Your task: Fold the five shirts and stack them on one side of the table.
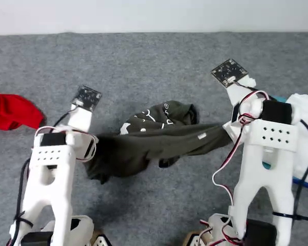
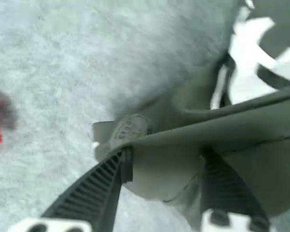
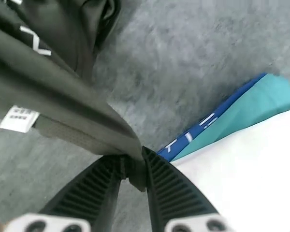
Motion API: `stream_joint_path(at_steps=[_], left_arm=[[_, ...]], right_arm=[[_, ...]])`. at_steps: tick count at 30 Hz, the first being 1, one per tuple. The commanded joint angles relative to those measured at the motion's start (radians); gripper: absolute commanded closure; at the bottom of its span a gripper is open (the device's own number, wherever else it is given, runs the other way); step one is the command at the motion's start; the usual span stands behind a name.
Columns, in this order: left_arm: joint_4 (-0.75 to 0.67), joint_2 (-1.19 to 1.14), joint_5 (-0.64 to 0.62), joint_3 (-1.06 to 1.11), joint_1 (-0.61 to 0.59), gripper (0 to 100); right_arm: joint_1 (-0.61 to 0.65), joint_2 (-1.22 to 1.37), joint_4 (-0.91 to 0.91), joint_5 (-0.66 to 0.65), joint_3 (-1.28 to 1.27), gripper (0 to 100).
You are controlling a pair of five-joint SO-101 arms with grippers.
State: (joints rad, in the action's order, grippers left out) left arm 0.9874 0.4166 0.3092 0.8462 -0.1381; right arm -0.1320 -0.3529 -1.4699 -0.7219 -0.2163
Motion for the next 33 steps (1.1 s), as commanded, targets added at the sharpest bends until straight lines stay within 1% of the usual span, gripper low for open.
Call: stream_joint_path(at_steps=[1, 5, 7, 11, 16, 20, 23, 26, 28, 30, 33], left_arm=[[-0.055, -0.106, -0.011, -0.096, -0.011, 79], [-0.064, -0.273, -0.011, -0.265, -0.012, 87], [-0.017, -0.318, -0.011, -0.361, -0.012, 89], [0.157, -0.344, -0.005, -0.516, -0.005, 89], [0.356, -0.344, 0.0, -0.634, -0.008, 89], [0.502, -0.344, 0.075, -0.69, 0.011, 89], [0.637, -0.344, 0.107, -0.728, 0.038, 90], [0.766, -0.342, 0.109, -0.751, 0.087, 90], [0.77, -0.318, 0.101, -0.717, 0.118, 90], [0.766, -0.253, 0.107, -0.639, 0.146, 90], [0.764, -0.176, 0.109, -0.503, 0.242, 90]], right_arm=[[-0.016, 0.01, 0.05, 0.032, 0.005, 98.8], [-0.016, 0.01, 0.077, 0.072, 0.005, 98.8], [-0.016, 0.01, 0.096, 0.101, 0.005, 98.8], [-0.016, 0.021, 0.153, 0.127, 0.005, 98.8], [-0.018, 0.088, 0.17, 0.127, 0.009, 98.8], [-0.018, 0.111, 0.16, 0.127, 0.009, 98.8], [-0.015, 0.113, 0.16, 0.127, 0.008, 98.8], [-0.015, 0.114, 0.16, 0.127, 0.006, 98.8], [-0.015, 0.116, 0.16, 0.127, 0.006, 98.8], [-0.013, 0.119, 0.159, 0.127, 0.006, 98.8], [-0.013, 0.119, 0.159, 0.127, 0.006, 98.8]])
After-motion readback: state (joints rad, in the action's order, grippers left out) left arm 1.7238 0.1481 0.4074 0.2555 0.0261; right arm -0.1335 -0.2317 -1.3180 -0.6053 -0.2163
